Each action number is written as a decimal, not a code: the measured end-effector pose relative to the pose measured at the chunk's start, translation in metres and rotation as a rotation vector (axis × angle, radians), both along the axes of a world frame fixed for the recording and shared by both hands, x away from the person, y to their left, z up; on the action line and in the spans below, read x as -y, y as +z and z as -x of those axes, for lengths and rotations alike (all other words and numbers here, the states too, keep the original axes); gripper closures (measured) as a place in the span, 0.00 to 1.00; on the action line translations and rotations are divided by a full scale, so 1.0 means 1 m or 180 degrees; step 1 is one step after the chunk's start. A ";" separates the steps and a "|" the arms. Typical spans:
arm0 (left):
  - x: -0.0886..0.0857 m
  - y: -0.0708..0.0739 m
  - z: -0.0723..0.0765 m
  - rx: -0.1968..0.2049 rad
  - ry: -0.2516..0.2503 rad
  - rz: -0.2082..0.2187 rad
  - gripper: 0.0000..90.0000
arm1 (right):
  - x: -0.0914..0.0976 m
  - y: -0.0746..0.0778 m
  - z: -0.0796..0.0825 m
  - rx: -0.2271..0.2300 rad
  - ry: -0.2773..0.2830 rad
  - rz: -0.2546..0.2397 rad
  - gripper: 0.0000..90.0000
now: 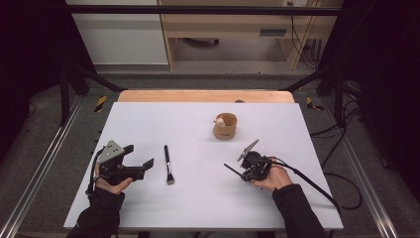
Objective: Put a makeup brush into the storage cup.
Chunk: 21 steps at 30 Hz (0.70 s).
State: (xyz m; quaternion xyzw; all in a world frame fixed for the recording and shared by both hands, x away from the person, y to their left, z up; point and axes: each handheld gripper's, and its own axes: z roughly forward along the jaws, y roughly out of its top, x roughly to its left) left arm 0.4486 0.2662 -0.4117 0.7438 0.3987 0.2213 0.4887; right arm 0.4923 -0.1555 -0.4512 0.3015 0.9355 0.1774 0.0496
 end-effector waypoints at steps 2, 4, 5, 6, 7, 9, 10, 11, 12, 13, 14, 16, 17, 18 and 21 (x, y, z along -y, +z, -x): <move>0.000 0.000 0.000 0.0000 -0.0004 -0.0003 0.07 | 0.000 0.000 0.000 -0.0017 -0.0006 0.0010 0.94; 0.001 0.000 0.000 -0.0003 -0.0008 -0.0010 0.07 | 0.000 0.000 0.001 -0.0016 -0.0019 0.0013 0.94; 0.001 0.000 0.000 -0.0003 -0.0008 -0.0010 0.07 | 0.000 0.000 0.001 -0.0015 -0.0020 0.0010 0.95; 0.001 0.000 0.000 -0.0004 -0.0011 -0.0016 0.07 | 0.000 0.000 0.001 -0.0015 -0.0020 0.0010 0.95; 0.001 0.000 0.000 -0.0004 -0.0014 -0.0021 0.07 | 0.000 0.000 0.001 -0.0016 -0.0023 0.0006 0.95; 0.001 -0.001 0.000 -0.0003 -0.0017 -0.0024 0.07 | 0.000 0.000 0.001 -0.0015 -0.0023 0.0008 0.95; 0.002 -0.001 0.000 -0.0004 -0.0021 -0.0026 0.07 | 0.000 0.000 0.001 -0.0012 -0.0022 0.0009 0.95; 0.002 -0.001 0.000 -0.0005 -0.0022 -0.0026 0.07 | 0.000 0.000 0.001 0.0003 -0.0006 0.0009 0.95; 0.003 -0.001 0.000 -0.0009 -0.0025 -0.0026 0.07 | 0.000 0.000 0.001 0.0009 -0.0004 0.0006 0.95; 0.003 -0.001 0.000 -0.0010 -0.0033 -0.0043 0.07 | 0.001 0.000 0.001 0.0016 0.0004 -0.0002 0.95; 0.003 -0.001 0.000 -0.0010 -0.0033 -0.0043 0.07 | 0.001 0.000 0.001 0.0016 0.0004 -0.0002 0.95; 0.004 -0.001 -0.001 -0.0017 -0.0038 -0.0047 0.07 | 0.001 0.000 0.001 0.0019 0.0005 -0.0005 0.95; 0.004 -0.001 0.000 -0.0015 -0.0043 -0.0048 0.07 | 0.001 0.001 0.001 0.0031 -0.0003 -0.0041 0.95; 0.004 -0.001 0.000 -0.0013 -0.0045 -0.0050 0.07 | 0.001 0.002 0.001 0.0049 -0.0017 -0.0066 0.95; 0.004 -0.001 -0.001 -0.0018 -0.0054 -0.0064 0.07 | 0.004 0.008 0.000 0.0064 -0.0034 -0.0168 0.95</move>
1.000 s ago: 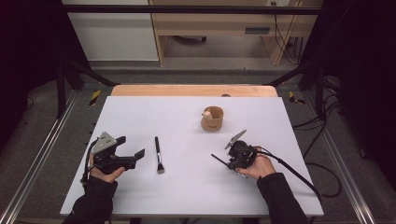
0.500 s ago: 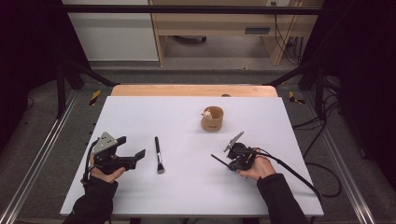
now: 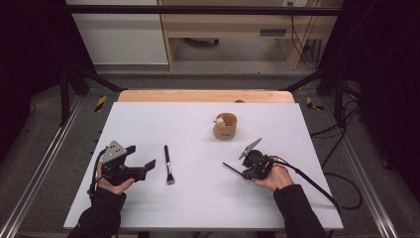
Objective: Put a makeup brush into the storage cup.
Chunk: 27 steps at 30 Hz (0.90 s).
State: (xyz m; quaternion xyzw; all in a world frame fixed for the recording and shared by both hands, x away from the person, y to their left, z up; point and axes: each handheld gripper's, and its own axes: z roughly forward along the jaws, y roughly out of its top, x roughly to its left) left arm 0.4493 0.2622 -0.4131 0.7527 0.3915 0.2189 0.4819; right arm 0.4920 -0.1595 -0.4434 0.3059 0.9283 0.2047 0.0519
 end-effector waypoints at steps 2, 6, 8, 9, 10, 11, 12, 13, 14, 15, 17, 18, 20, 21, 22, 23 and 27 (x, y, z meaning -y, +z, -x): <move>0.001 0.000 0.000 -0.0002 0.0004 0.0020 0.07 | 0.002 0.004 0.000 0.0016 -0.0020 -0.0030 0.95; 0.002 0.000 0.001 0.0003 -0.0012 0.0016 0.07 | 0.008 0.013 0.000 0.0056 -0.0046 -0.0145 0.95; 0.003 0.000 0.001 0.0007 -0.0024 0.0010 0.07 | 0.010 0.016 0.000 0.0068 -0.0046 -0.0167 0.95; 0.003 0.001 0.001 0.0007 -0.0032 0.0007 0.07 | 0.011 0.017 0.000 0.0089 -0.0048 -0.0191 0.95; 0.005 0.001 0.001 0.0004 -0.0061 -0.0017 0.07 | 0.013 0.021 0.000 0.0111 -0.0045 -0.0249 0.95; 0.006 0.001 0.001 0.0006 -0.0070 -0.0006 0.07 | 0.015 0.023 0.001 0.0112 -0.0063 -0.0285 0.95; 0.007 0.002 0.000 0.0003 -0.0088 -0.0027 0.07 | 0.016 0.025 0.000 0.0128 -0.0033 -0.0301 0.95; 0.007 0.002 0.000 0.0003 -0.0088 -0.0027 0.07 | 0.016 0.025 0.000 0.0128 -0.0033 -0.0301 0.95; 0.008 0.002 0.000 0.0007 -0.0093 -0.0029 0.07 | 0.018 0.027 0.001 0.0142 -0.0028 -0.0335 0.95; 0.009 0.003 0.000 0.0011 -0.0111 -0.0021 0.07 | 0.018 0.027 0.001 0.0142 -0.0028 -0.0335 0.95; 0.012 0.005 0.000 0.0024 -0.0147 -0.0043 0.07 | 0.019 0.030 0.001 0.0156 -0.0020 -0.0373 0.95; 0.014 0.005 0.000 0.0025 -0.0164 -0.0040 0.07 | 0.020 0.031 0.001 0.0166 -0.0037 -0.0419 0.95; 0.016 0.007 0.000 0.0039 -0.0195 -0.0065 0.07 | 0.020 0.032 0.001 0.0180 -0.0024 -0.0426 0.95; 0.018 0.007 -0.001 0.0043 -0.0208 -0.0066 0.07 | 0.020 0.034 0.001 0.0184 0.0000 -0.0441 0.95; 0.020 0.009 -0.001 0.0046 -0.0227 -0.0065 0.07 | 0.020 0.036 0.001 0.0196 0.0011 -0.0449 0.95; 0.022 0.010 -0.002 0.0046 -0.0245 -0.0069 0.07 | 0.020 0.036 0.001 0.0196 0.0011 -0.0449 0.95; 0.032 0.012 -0.002 0.0070 -0.0324 -0.0107 0.07 | 0.021 0.042 0.002 0.0238 0.0012 -0.0528 0.95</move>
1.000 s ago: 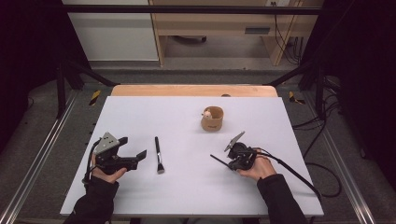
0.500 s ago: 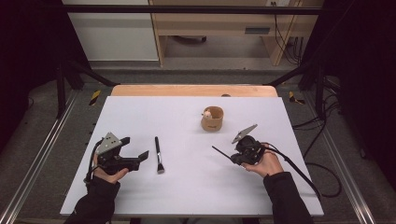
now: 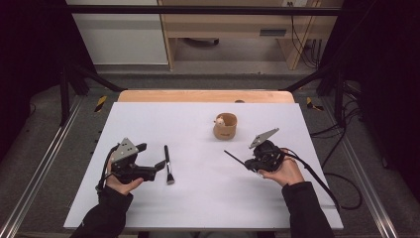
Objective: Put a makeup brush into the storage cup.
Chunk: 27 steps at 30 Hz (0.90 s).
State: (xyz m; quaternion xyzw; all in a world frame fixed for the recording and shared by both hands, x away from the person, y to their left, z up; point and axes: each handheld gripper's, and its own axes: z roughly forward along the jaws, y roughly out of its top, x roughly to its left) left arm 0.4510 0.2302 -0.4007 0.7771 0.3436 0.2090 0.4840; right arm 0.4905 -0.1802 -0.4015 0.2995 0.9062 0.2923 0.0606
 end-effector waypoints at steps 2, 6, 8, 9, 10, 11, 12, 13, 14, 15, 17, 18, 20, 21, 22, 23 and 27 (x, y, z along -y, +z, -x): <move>0.005 0.001 -0.001 0.0000 -0.0041 -0.0024 0.07 | 0.001 0.005 0.001 0.0019 0.0020 -0.0039 0.95; 0.016 0.004 -0.003 0.0000 -0.0132 -0.0072 0.07 | 0.002 0.008 0.001 0.0067 0.0067 -0.0080 0.95; 0.022 0.005 -0.004 0.0005 -0.0180 -0.0117 0.07 | 0.002 0.009 0.001 0.0051 0.0060 -0.0087 0.95; 0.024 0.006 -0.004 0.0007 -0.0196 -0.0132 0.07 | 0.001 0.009 0.001 0.0046 0.0058 -0.0093 0.95; 0.028 0.007 -0.004 0.0016 -0.0229 -0.0160 0.07 | 0.001 0.009 0.001 0.0046 0.0058 -0.0093 0.95; 0.033 0.008 -0.005 0.0021 -0.0269 -0.0214 0.08 | 0.001 0.009 0.000 0.0051 0.0075 -0.0100 0.95; 0.033 0.008 -0.005 0.0021 -0.0269 -0.0214 0.08 | 0.001 0.009 0.000 0.0051 0.0075 -0.0100 0.95; 0.038 0.009 -0.005 0.0032 -0.0301 -0.0256 0.08 | -0.001 0.009 0.000 0.0045 0.0081 -0.0111 0.95; 0.038 0.009 -0.005 0.0032 -0.0301 -0.0256 0.08 | -0.001 0.009 0.000 0.0045 0.0081 -0.0111 0.95; 0.044 0.010 -0.005 0.0038 -0.0347 -0.0298 0.08 | -0.002 0.008 0.000 0.0028 0.0093 -0.0127 0.95; 0.050 0.010 -0.006 0.0040 -0.0389 -0.0354 0.08 | -0.002 0.007 0.000 0.0041 0.0128 -0.0108 0.95; 0.050 0.010 -0.006 0.0040 -0.0389 -0.0354 0.08 | -0.002 0.007 0.000 0.0041 0.0128 -0.0108 0.95; 0.056 0.011 -0.006 0.0043 -0.0428 -0.0383 0.08 | -0.003 0.006 0.000 0.0020 0.0139 -0.0106 0.95; 0.062 0.012 -0.007 0.0053 -0.0472 -0.0418 0.08 | -0.003 0.006 0.000 0.0015 0.0136 -0.0114 0.95; 0.062 0.012 -0.007 0.0053 -0.0472 -0.0418 0.08 | -0.003 0.006 0.000 0.0016 0.0137 -0.0120 0.95; 0.067 0.013 -0.007 0.0065 -0.0507 -0.0448 0.08 | -0.003 0.005 0.000 0.0010 0.0148 -0.0127 0.95; 0.076 0.014 -0.008 0.0084 -0.0573 -0.0524 0.08 | -0.004 0.005 0.000 0.0001 0.0179 -0.0119 0.95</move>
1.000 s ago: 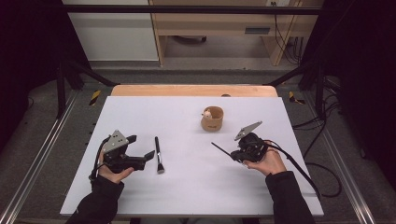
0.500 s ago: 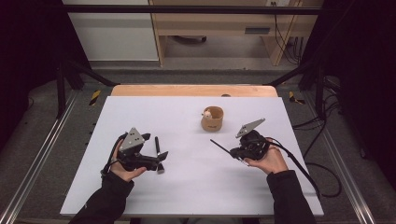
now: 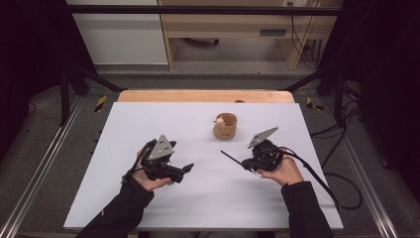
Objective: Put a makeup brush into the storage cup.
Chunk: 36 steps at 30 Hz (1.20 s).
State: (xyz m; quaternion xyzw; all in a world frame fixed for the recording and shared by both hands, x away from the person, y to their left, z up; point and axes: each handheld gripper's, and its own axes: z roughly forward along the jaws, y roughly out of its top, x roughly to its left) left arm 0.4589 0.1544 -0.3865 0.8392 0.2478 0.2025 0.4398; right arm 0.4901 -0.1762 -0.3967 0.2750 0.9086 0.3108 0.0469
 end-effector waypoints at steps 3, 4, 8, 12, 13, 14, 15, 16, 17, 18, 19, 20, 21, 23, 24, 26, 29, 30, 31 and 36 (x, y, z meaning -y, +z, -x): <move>0.004 0.000 0.000 0.0012 -0.0024 -0.0033 0.09 | -0.001 0.000 0.000 -0.0013 0.0013 -0.0003 0.95; 0.006 0.000 0.000 0.0010 -0.0043 -0.0053 0.09 | -0.001 -0.001 0.000 -0.0015 0.0024 -0.0008 0.95; 0.014 -0.001 -0.002 0.0003 -0.0092 -0.0145 0.09 | -0.003 -0.002 0.000 -0.0046 0.0040 -0.0018 0.95; 0.021 -0.002 -0.003 -0.0004 -0.0147 -0.0218 0.09 | -0.003 -0.003 0.000 -0.0058 0.0062 -0.0028 0.95; 0.023 -0.003 -0.003 0.0007 -0.0162 -0.0237 0.09 | -0.003 -0.003 0.000 -0.0054 0.0072 -0.0018 0.95; 0.024 -0.003 -0.004 0.0010 -0.0180 -0.0265 0.09 | -0.004 -0.003 0.000 -0.0056 0.0063 -0.0022 0.95; 0.026 -0.003 -0.003 0.0013 -0.0194 -0.0285 0.09 | -0.004 -0.003 0.000 -0.0061 0.0063 -0.0022 0.95; 0.027 -0.004 -0.003 0.0025 -0.0223 -0.0339 0.09 | -0.004 -0.003 0.001 -0.0070 0.0067 -0.0010 0.95; 0.027 -0.004 -0.003 0.0025 -0.0223 -0.0339 0.09 | -0.004 -0.003 0.001 -0.0040 0.0073 -0.0025 0.95; 0.029 -0.004 -0.003 0.0023 -0.0246 -0.0339 0.09 | -0.004 -0.003 0.001 -0.0040 0.0073 -0.0025 0.95; 0.029 -0.004 -0.003 0.0027 -0.0255 -0.0344 0.10 | -0.004 -0.003 0.002 -0.0049 0.0085 -0.0033 0.95; 0.032 -0.004 -0.003 0.0034 -0.0291 -0.0358 0.10 | -0.004 -0.002 0.002 -0.0048 0.0092 -0.0018 0.95; 0.032 -0.004 -0.003 0.0034 -0.0291 -0.0358 0.10 | -0.005 -0.002 0.002 -0.0057 0.0101 -0.0025 0.95; 0.036 -0.004 -0.003 0.0035 -0.0342 -0.0383 0.10 | -0.005 -0.002 0.003 -0.0061 0.0109 -0.0022 0.95; 0.037 -0.004 -0.003 0.0043 -0.0362 -0.0405 0.11 | -0.004 -0.002 0.003 -0.0056 0.0112 -0.0020 0.95; 0.039 -0.004 -0.002 0.0040 -0.0381 -0.0427 0.11 | -0.004 -0.001 0.003 -0.0058 0.0112 -0.0022 0.95; 0.045 -0.005 -0.002 0.0042 -0.0437 -0.0477 0.11 | -0.005 -0.002 0.003 -0.0081 0.0124 -0.0032 0.95; 0.047 -0.005 -0.002 0.0049 -0.0454 -0.0497 0.11 | -0.005 -0.002 0.004 -0.0073 0.0124 -0.0023 0.95; 0.048 -0.006 -0.003 0.0051 -0.0473 -0.0514 0.11 | -0.005 -0.002 0.005 -0.0088 0.0134 -0.0029 0.95; 0.056 -0.009 -0.003 0.0079 -0.0565 -0.0620 0.12 | -0.006 -0.003 0.005 -0.0101 0.0165 -0.0026 0.95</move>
